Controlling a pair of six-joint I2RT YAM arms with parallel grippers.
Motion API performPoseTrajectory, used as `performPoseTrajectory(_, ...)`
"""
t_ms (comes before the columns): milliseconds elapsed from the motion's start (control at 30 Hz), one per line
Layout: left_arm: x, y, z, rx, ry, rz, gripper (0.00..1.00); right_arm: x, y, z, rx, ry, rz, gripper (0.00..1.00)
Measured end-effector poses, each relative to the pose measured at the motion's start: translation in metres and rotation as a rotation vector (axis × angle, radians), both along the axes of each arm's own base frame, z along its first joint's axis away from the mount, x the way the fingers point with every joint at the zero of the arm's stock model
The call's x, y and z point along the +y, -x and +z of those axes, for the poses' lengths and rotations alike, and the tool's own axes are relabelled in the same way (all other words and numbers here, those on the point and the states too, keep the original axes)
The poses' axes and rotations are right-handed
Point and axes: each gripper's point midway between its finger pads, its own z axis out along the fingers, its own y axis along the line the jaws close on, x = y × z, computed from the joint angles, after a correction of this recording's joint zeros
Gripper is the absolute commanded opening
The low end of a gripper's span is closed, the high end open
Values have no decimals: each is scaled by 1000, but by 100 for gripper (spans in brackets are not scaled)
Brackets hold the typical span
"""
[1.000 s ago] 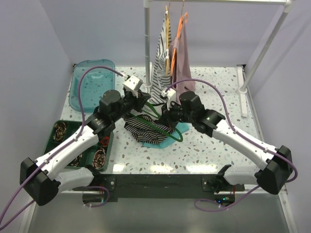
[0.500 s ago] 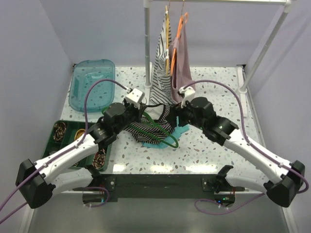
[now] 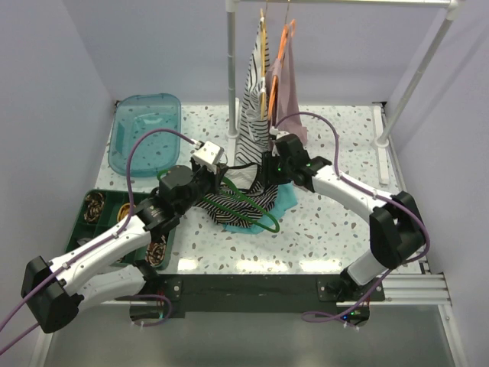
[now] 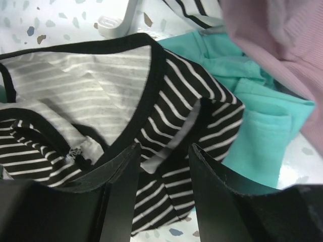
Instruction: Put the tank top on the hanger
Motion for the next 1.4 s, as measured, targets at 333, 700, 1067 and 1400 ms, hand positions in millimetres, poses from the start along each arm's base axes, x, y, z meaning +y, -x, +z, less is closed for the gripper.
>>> performPoseTrajectory(333, 0, 1, 1, -3, 1, 1, 0, 33, 3, 20, -69, -33, 36, 50)
performPoseTrajectory(700, 2, 1, 3, -8, 4, 7, 0, 26, -7, 15, -91, 8, -15, 43)
performPoseTrajectory(1067, 9, 2, 14, -34, 25, 32, 0, 22, -10, 5, -87, 37, -33, 11)
performPoseTrajectory(1400, 13, 0, 17, -44, 30, 58, 0, 8, 0, 6, -98, 51, -51, 41)
